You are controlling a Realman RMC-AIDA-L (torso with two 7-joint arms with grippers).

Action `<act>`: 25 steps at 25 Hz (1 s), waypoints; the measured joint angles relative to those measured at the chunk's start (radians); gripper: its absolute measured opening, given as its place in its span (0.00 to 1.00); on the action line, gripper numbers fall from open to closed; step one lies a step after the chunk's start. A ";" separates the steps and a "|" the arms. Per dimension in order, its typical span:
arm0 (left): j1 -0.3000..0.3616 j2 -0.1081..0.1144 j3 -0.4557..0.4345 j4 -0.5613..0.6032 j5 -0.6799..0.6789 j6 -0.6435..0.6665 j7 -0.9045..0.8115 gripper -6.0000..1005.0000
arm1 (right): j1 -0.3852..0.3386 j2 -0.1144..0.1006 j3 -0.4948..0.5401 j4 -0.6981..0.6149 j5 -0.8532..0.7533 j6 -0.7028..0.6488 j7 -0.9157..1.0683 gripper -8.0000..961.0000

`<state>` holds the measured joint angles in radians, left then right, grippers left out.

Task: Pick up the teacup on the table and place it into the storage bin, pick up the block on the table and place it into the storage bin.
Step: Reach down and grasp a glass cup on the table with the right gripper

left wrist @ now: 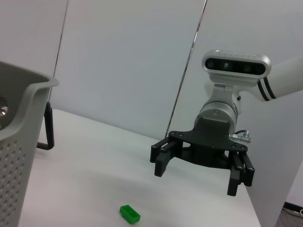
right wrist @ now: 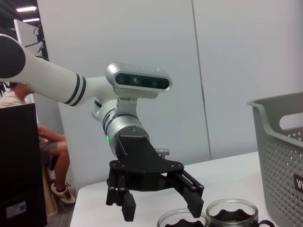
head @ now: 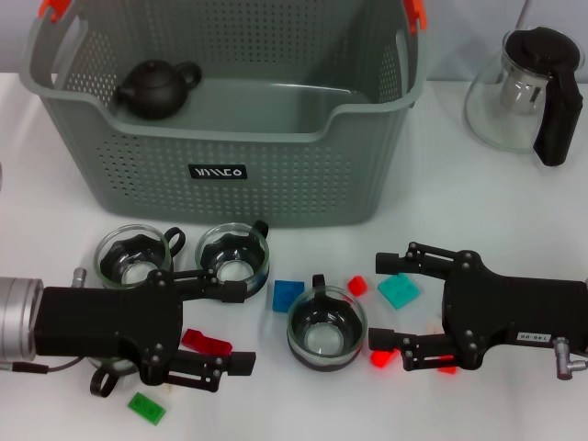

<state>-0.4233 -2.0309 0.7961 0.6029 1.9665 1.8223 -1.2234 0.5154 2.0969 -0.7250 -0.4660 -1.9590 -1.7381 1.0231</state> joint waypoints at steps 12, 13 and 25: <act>0.003 0.000 0.000 0.000 0.000 0.000 0.002 0.88 | -0.001 0.000 0.001 -0.002 0.000 -0.005 0.000 0.97; 0.003 0.000 0.000 0.000 0.000 0.000 0.002 0.88 | -0.001 0.000 0.001 -0.002 0.000 -0.005 0.000 0.97; 0.003 0.000 0.002 0.000 0.000 0.001 0.002 0.88 | -0.002 0.000 -0.001 -0.007 0.000 -0.005 0.010 0.97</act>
<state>-0.4207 -2.0309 0.7976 0.6028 1.9665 1.8238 -1.2211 0.5138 2.0969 -0.7256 -0.4727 -1.9589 -1.7428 1.0334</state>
